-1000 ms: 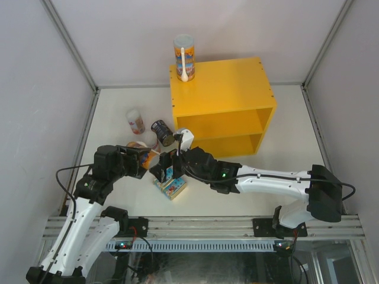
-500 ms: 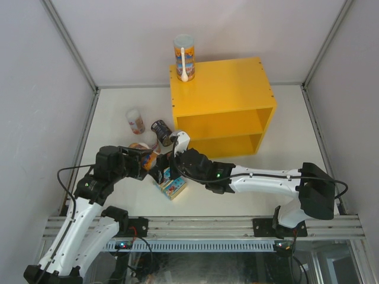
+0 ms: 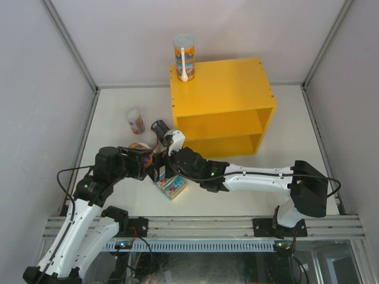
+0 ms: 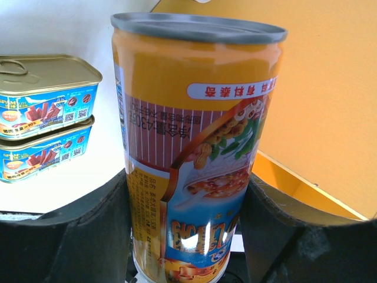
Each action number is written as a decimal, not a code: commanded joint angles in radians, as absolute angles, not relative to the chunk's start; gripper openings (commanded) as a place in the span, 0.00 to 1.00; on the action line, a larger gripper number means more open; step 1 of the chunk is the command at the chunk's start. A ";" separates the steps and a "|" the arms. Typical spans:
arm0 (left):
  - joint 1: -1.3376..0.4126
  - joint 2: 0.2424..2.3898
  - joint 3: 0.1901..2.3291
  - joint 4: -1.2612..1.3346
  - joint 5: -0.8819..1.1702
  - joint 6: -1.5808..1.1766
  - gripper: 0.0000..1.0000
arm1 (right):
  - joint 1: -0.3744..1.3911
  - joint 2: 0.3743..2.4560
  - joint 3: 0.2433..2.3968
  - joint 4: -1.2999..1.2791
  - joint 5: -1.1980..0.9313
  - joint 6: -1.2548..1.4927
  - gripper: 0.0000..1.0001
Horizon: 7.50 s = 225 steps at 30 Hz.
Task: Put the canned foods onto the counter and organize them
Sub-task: Place the canned food on the counter.
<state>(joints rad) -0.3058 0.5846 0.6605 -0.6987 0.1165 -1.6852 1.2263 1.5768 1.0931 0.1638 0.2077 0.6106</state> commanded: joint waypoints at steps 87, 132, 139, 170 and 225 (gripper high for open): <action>-0.315 0.502 0.513 -0.341 0.247 -1.742 0.74 | 1.158 1.392 1.173 -0.111 0.229 0.460 0.08; -0.317 0.560 0.424 -0.223 0.310 -1.674 0.74 | 1.160 1.159 0.915 -0.367 0.466 0.503 0.08; -0.317 0.606 0.475 -0.290 0.281 -1.513 0.74 | 1.161 1.193 0.890 -0.343 0.505 0.512 0.12; -0.317 0.614 0.559 -0.497 0.052 -1.070 0.73 | 1.186 1.228 0.794 -0.266 0.555 0.559 0.76; -0.318 0.581 0.565 -0.539 0.003 -1.065 0.72 | 1.418 1.087 1.291 -0.465 0.763 0.296 0.12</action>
